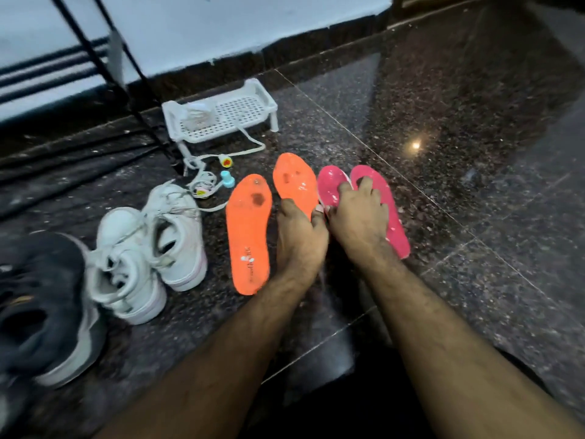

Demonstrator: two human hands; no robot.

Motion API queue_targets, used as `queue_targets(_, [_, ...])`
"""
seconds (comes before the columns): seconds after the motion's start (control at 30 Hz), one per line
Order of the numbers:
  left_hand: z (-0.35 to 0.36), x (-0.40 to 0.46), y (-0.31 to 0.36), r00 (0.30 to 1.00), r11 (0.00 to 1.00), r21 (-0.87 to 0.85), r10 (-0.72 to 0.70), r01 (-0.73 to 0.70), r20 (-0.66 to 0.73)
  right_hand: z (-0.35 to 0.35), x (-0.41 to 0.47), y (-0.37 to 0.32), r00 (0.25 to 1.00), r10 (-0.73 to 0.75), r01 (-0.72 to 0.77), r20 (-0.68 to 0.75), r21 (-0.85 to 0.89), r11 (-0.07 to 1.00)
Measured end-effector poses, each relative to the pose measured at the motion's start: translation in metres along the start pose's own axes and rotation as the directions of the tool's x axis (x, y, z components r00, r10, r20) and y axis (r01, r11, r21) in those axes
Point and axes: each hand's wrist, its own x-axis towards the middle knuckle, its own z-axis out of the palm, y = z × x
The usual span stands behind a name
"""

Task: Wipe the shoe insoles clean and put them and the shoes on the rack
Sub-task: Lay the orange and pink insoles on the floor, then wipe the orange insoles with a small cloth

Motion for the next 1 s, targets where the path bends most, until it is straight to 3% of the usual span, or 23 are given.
queue_targets(0.13, [-0.066, -0.003, -0.023, 0.998, 0.999, 0.004, -0.049, 0.049, -0.036, -0.005, -0.030, -0.037, 0.973, -0.229, 0.228, 0.035, 0.026, 0.973])
queue_targets(0.3, [-0.148, -0.009, -0.061, 0.990, 0.997, 0.024, -0.074, 0.077, -0.121, -0.006, -0.075, -0.096, 0.922, -0.385, 0.383, 0.038, 0.052, 0.922])
queue_targets(0.5, [-0.229, -0.021, -0.113, 0.985, 0.990, 0.062, -0.119, 0.127, -0.121, 0.007, -0.105, -0.157, 0.894, -0.443, 0.437, 0.068, 0.091, 0.895])
queue_targets(0.6, [-0.250, -0.026, -0.127, 0.957, 0.975, -0.033, -0.221, 0.219, -0.188, 0.015, -0.112, -0.180, 0.890, -0.445, 0.428, 0.096, 0.153, 0.891])
queue_targets(0.7, [-0.249, -0.026, -0.122, 0.915, 0.939, -0.136, -0.338, 0.314, -0.219, 0.022, -0.119, -0.196, 0.841, -0.525, 0.489, 0.127, 0.234, 0.840])
queue_targets(0.77, [-0.242, -0.023, -0.119, 0.932, 0.951, -0.058, -0.310, 0.304, -0.186, 0.029, -0.123, -0.199, 0.789, -0.596, 0.557, 0.150, 0.233, 0.797])
queue_targets(0.83, [-0.237, -0.020, -0.116, 0.955, 0.947, 0.155, -0.258, 0.280, -0.148, 0.037, -0.124, -0.195, 0.762, -0.627, 0.593, 0.160, 0.217, 0.775])
queue_targets(0.9, [-0.236, -0.015, -0.118, 0.971, 0.904, 0.356, -0.210, 0.239, -0.119, 0.044, -0.124, -0.190, 0.768, -0.623, 0.588, 0.146, 0.225, 0.777])
queue_targets(1.0, [-0.236, -0.008, -0.118, 0.980, 0.834, 0.518, -0.195, 0.189, -0.044, 0.052, -0.122, -0.186, 0.794, -0.592, 0.544, 0.136, 0.275, 0.793])
